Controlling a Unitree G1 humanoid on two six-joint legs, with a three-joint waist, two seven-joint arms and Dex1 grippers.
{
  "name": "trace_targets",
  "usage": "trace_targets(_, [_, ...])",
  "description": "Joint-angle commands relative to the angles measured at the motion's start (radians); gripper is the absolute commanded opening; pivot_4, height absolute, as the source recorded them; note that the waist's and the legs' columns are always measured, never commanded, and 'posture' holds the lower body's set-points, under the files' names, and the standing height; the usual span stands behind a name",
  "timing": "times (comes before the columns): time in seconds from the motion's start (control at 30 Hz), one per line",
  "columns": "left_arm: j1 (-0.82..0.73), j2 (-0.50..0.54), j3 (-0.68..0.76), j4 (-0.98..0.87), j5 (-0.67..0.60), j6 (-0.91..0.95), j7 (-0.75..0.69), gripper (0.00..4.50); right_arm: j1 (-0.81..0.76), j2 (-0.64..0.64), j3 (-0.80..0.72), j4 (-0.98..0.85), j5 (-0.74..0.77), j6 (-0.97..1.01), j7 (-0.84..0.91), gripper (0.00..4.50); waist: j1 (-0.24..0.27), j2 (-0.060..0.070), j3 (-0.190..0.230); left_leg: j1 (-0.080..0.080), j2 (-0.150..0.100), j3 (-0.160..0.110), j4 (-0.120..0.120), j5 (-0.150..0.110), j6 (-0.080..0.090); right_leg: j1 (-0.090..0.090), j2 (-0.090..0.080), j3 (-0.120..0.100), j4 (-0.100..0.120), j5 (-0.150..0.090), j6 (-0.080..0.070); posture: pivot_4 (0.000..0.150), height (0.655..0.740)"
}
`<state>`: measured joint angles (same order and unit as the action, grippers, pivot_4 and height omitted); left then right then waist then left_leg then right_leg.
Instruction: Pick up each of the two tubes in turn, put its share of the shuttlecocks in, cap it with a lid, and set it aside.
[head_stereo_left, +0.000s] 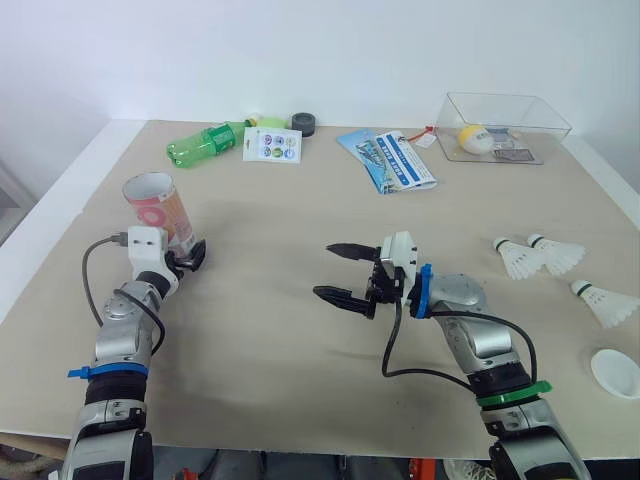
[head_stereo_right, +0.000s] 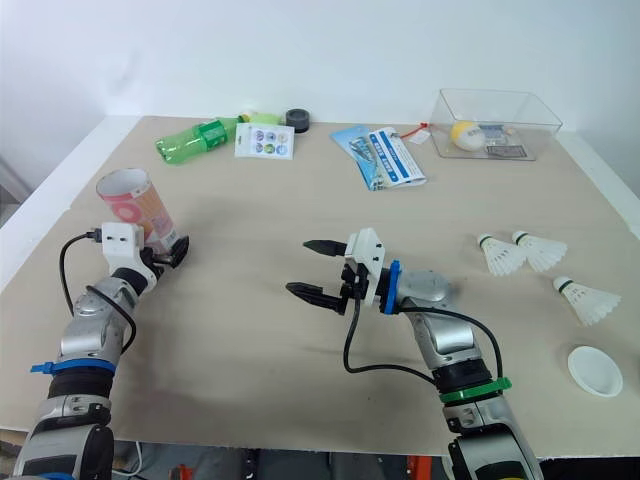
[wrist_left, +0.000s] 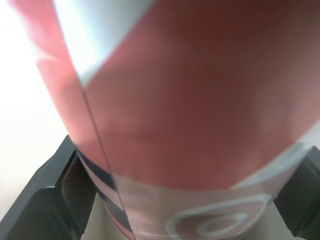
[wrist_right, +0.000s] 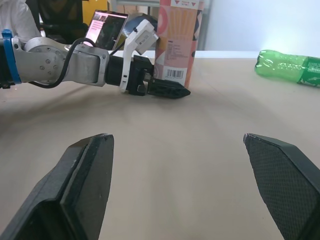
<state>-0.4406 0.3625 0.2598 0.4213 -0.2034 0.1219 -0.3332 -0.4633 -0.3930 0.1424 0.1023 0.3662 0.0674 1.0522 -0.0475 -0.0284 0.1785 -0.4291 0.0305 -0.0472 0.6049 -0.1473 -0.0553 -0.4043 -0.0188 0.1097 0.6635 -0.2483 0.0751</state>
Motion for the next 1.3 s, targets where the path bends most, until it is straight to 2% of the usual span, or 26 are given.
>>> trace_targets(0.03, [0.03,0.004,-0.007,0.023,0.014,-0.009,0.008,4.5,-0.007,-0.006,-0.025,-0.039,0.007,-0.006,-0.003,4.45,0.0,0.0,0.0,0.0,0.0,0.0,0.0,0.0,0.0,0.0,0.0,0.0,0.0,0.0,0.0,0.15,0.74])
trace_targets(0.23, [0.053,0.005,-0.008,0.006,0.01,-0.026,0.009,4.5,-0.021,-0.002,-0.021,-0.025,0.003,-0.01,-0.006,4.45,-0.001,0.0,0.0,0.0,0.0,0.0,0.0,0.0,0.0,0.0,0.0,0.0,0.0,0.0,0.0,0.15,0.74])
trace_targets(0.33, [0.069,0.004,-0.001,-0.001,0.012,-0.035,0.026,3.73,-0.025,-0.001,-0.019,-0.019,0.001,-0.012,-0.003,4.5,-0.002,0.0,0.0,0.001,0.0,0.001,-0.001,0.0,0.0,0.0,0.0,0.0,0.0,0.0,0.0,0.15,0.74])
trace_targets(0.9, [0.123,0.029,-0.002,-0.031,-0.005,-0.067,-0.024,3.73,-0.04,-0.001,-0.02,0.003,-0.003,-0.015,0.008,4.5,-0.006,0.001,0.0,0.002,0.001,0.002,-0.002,0.0,0.0,0.0,0.0,0.001,0.0,-0.001,-0.001,0.15,0.74])
trace_targets(1.17, [0.146,0.111,-0.098,-0.217,-0.036,-0.07,-0.272,3.73,-0.021,-0.022,-0.092,-0.061,0.06,0.073,-0.037,4.5,0.001,0.0,0.0,0.0,0.0,0.001,-0.003,0.0,0.0,-0.002,0.0,0.001,0.0,-0.002,-0.001,0.15,0.74])
trace_targets(1.3, [0.092,0.177,-0.258,-0.353,-0.022,-0.009,-0.477,3.73,0.039,-0.037,-0.19,-0.167,0.101,0.175,-0.169,4.5,0.004,-0.001,0.0,-0.003,0.0,0.001,-0.003,0.0,0.0,-0.003,-0.001,0.001,0.0,-0.003,-0.001,0.15,0.74])
